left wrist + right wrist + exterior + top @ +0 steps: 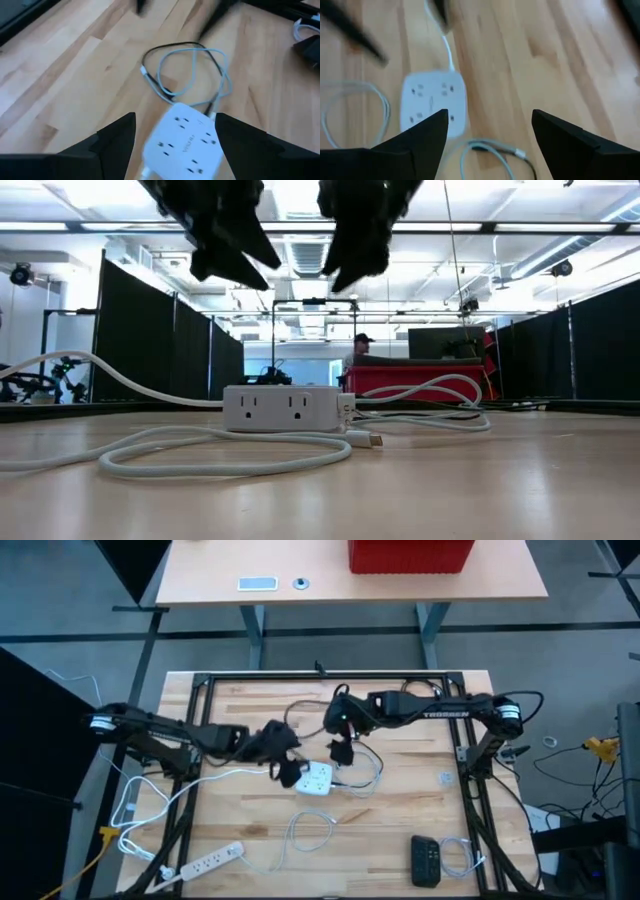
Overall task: Insert USB
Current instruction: Insert the black USB cable into the white charger adapter
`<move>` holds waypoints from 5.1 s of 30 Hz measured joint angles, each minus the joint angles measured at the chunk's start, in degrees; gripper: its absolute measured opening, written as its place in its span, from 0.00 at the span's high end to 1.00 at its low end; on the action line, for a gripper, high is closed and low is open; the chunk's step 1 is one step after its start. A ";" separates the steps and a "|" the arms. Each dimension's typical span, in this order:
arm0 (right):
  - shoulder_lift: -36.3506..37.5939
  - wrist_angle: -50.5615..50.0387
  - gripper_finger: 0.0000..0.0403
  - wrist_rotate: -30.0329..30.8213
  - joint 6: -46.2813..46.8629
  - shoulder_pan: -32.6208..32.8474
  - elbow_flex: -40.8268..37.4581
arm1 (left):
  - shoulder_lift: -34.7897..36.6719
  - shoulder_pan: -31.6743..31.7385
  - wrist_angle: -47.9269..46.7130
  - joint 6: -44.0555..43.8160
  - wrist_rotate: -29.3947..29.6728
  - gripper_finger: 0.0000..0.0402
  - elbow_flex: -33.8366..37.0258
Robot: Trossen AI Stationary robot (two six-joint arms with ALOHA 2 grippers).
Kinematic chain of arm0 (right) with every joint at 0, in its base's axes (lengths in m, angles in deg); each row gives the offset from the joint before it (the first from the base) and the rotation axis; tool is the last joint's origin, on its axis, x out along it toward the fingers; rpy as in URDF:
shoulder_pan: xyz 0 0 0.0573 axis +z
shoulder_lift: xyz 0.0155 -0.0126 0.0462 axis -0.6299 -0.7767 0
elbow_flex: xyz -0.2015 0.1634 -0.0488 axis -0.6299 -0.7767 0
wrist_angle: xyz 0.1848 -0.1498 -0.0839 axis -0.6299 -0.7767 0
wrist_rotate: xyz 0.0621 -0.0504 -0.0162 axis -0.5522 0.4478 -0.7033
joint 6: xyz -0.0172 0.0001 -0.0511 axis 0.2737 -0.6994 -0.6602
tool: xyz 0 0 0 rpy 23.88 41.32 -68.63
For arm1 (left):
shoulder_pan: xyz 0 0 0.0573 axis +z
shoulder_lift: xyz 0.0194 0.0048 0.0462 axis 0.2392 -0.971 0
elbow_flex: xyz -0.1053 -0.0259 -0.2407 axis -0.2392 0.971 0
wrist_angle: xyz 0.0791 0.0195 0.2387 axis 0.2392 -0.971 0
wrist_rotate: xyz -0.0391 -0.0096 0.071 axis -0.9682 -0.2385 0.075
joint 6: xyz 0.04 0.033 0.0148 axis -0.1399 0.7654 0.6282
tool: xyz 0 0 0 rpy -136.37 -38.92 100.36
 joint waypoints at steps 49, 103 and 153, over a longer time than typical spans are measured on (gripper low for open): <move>-0.01 10.12 0.78 10.75 16.96 19.92 3.77 | 20.68 -11.05 -3.72 21.17 9.44 0.36 0.02; 6.86 -18.94 0.82 20.72 -14.18 -34.60 -27.67 | 6.86 10.76 -10.06 -6.54 8.99 0.97 3.26; 17.59 3.89 0.98 1.48 24.40 -10.82 -38.61 | 1.68 5.32 -6.42 10.99 1.12 0.97 3.80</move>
